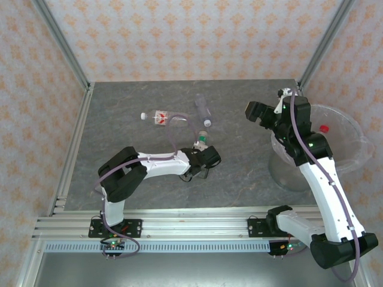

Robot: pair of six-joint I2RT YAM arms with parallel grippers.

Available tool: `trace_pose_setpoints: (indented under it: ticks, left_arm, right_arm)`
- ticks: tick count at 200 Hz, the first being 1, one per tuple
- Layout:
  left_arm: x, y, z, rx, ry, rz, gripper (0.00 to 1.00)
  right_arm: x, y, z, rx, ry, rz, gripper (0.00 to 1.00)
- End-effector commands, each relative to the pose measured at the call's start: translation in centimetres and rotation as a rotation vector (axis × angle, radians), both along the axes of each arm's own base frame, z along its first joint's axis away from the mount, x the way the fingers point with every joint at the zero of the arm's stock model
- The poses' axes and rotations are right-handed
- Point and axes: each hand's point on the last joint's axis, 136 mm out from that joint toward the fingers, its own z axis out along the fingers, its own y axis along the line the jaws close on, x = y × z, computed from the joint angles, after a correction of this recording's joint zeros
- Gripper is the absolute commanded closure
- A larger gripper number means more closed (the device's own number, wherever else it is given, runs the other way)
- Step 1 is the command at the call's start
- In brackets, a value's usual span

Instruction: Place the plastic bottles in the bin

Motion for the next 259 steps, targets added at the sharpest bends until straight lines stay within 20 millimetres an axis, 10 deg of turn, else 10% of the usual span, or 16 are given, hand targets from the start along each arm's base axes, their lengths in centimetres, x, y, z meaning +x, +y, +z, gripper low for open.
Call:
trace_pose_setpoints:
  ticks: [1,161,259]
  left_arm:
    - [0.8,-0.3,1.0,-0.014,-0.052,0.003,0.31]
    - [0.1,-1.4,6.3,-0.247,-0.199,-0.129,1.00]
    - [-1.0,-0.5,14.0,-0.477,-0.405,-0.223,1.00]
  right_arm:
    - [0.2,0.0,1.6,0.001,-0.057,-0.008,0.01]
    - [1.4,1.9,1.5,0.074,-0.075,0.038,0.01]
    - [3.1,8.9,0.0,0.170,-0.021,0.246,0.01]
